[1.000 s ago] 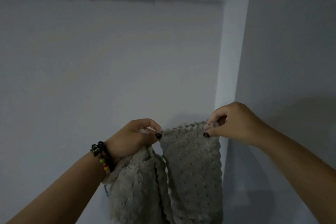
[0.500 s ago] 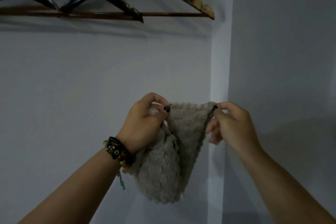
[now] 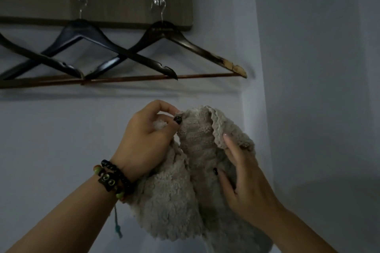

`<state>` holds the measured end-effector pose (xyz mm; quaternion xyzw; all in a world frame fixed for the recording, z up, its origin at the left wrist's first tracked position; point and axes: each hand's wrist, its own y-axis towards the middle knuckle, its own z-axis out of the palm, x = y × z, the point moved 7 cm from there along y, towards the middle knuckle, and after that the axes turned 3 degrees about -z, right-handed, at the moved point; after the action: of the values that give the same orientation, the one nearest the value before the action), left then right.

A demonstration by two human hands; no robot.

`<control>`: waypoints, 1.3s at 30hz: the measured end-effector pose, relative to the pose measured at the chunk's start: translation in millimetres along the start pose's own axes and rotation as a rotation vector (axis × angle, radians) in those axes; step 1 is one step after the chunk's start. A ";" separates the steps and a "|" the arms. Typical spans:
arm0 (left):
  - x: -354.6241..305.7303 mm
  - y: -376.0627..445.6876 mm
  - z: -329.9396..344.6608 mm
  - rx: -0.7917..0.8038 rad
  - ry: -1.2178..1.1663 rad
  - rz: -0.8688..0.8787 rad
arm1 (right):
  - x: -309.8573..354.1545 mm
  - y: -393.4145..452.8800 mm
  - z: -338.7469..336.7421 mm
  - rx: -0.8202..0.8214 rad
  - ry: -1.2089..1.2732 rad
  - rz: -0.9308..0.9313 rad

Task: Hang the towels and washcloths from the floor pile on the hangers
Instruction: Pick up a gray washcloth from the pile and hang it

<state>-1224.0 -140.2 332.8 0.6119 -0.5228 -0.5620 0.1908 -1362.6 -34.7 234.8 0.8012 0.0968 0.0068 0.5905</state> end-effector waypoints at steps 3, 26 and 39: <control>2.2 21.7 -9.2 -0.004 -0.003 0.027 | -8.7 26.1 0.7 -0.010 -0.141 -0.053; 33.1 137.5 -36.6 0.134 1.187 0.388 | -78.2 244.0 9.3 -0.191 -0.270 0.081; 71.8 96.5 -80.3 0.157 1.282 0.398 | -129.6 273.2 32.8 -0.140 -0.490 0.184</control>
<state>-1206.6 -266.7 400.6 0.7285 -0.4482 -0.0026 0.5181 -1445.5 -164.3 497.2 0.7417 -0.1232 -0.1270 0.6469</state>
